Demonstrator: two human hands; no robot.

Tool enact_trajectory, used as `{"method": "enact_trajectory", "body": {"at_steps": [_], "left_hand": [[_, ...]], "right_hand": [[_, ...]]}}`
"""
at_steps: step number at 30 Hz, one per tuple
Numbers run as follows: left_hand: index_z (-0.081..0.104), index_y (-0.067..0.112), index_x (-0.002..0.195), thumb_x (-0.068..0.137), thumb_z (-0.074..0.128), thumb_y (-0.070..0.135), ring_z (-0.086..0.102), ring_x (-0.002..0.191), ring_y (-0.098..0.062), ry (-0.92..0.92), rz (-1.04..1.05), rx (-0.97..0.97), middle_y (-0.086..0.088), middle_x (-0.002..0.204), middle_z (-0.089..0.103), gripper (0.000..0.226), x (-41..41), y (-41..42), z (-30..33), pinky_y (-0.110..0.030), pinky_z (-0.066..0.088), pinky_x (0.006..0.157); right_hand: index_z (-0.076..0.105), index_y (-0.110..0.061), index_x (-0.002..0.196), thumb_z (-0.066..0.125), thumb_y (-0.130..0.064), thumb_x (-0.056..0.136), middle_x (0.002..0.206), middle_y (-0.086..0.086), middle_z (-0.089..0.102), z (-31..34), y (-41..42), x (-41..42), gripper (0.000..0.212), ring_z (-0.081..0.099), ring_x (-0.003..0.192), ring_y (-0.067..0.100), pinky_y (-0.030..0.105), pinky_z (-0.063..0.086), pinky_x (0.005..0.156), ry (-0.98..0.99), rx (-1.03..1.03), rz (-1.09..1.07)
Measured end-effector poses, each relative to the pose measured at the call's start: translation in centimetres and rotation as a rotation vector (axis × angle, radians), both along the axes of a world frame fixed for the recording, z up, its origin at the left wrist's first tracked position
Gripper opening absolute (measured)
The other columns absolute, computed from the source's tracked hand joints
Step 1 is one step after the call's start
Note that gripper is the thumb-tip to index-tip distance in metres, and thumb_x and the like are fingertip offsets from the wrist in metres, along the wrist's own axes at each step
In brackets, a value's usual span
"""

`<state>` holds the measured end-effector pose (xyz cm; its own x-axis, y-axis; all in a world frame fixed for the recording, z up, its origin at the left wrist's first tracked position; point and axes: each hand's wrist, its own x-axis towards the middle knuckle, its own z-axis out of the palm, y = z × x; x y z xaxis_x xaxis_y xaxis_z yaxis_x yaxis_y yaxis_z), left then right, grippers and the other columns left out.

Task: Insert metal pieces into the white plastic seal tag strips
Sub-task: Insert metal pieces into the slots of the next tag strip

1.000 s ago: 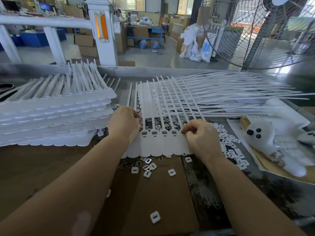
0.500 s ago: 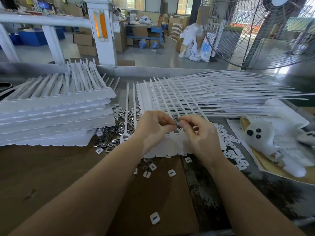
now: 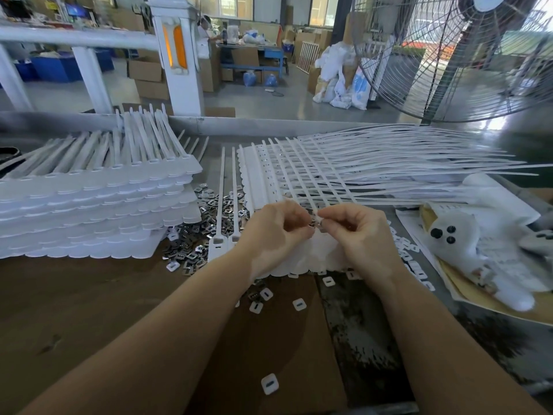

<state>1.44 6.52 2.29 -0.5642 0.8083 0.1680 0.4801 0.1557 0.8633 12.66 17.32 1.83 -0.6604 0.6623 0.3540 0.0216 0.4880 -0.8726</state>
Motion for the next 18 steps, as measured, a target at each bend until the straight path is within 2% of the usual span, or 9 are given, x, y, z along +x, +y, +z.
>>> {"method": "enact_trajectory", "body": {"at_steps": [2,5,8,10,14,18], "left_hand": [[0.067,0.024,0.099,0.086,0.063,0.025,0.055,0.086,-0.007,0.233,-0.038,-0.095,0.017,0.087,0.057,0.013,0.2,-0.2,-0.3,-0.018,0.044,0.078],[0.068,0.023,0.102,0.087,0.061,0.025,0.051,0.097,-0.013,0.425,-0.091,-0.191,0.013,0.097,0.052,0.016,0.0,-0.3,-0.6,-0.027,0.043,0.088],[0.069,0.024,0.094,0.085,0.063,0.022,0.052,0.094,-0.013,0.385,-0.086,-0.191,0.011,0.096,0.053,0.011,-0.3,-0.6,-0.5,-0.031,0.045,0.089],[0.07,0.022,0.092,0.085,0.063,0.017,0.054,0.091,-0.011,0.34,-0.092,-0.165,0.01,0.095,0.054,0.011,-0.4,-0.7,-0.5,-0.031,0.047,0.087],[0.064,0.027,0.089,0.085,0.061,0.02,0.05,0.101,-0.014,0.333,-0.124,-0.189,0.009,0.1,0.053,0.009,-0.3,-0.8,-0.6,-0.035,0.043,0.094],[0.061,0.03,0.091,0.087,0.06,0.021,0.047,0.103,-0.016,0.342,-0.142,-0.223,0.008,0.102,0.051,0.01,-0.4,-0.8,-0.5,-0.039,0.04,0.096]], "right_hand": [[0.072,-0.015,0.093,0.063,-0.006,0.085,0.085,-0.005,0.071,0.1,0.3,0.0,0.015,0.064,0.08,0.0,0.005,0.045,0.072,-0.047,0.038,-0.048],[0.071,-0.016,0.092,0.061,-0.008,0.088,0.087,-0.007,0.067,0.2,0.8,-0.1,0.013,0.06,0.082,-0.001,0.001,0.042,0.071,-0.163,0.134,-0.112],[0.069,-0.016,0.09,0.058,-0.009,0.09,0.082,-0.006,0.065,0.5,1.2,-0.2,0.013,0.057,0.075,0.001,0.006,0.041,0.066,-0.252,0.198,-0.159],[0.068,-0.014,0.092,0.058,-0.009,0.09,0.084,-0.004,0.064,0.7,1.5,-0.1,0.011,0.058,0.078,0.007,0.014,0.04,0.072,-0.296,0.202,-0.186],[0.067,-0.012,0.095,0.056,-0.011,0.091,0.09,-0.002,0.064,1.0,2.1,0.0,0.012,0.057,0.086,0.012,0.022,0.04,0.077,-0.397,0.196,-0.195],[0.068,-0.011,0.098,0.056,-0.013,0.092,0.097,0.004,0.066,1.3,2.4,0.0,0.014,0.056,0.088,0.014,0.024,0.04,0.077,-0.496,0.25,-0.191]]}}
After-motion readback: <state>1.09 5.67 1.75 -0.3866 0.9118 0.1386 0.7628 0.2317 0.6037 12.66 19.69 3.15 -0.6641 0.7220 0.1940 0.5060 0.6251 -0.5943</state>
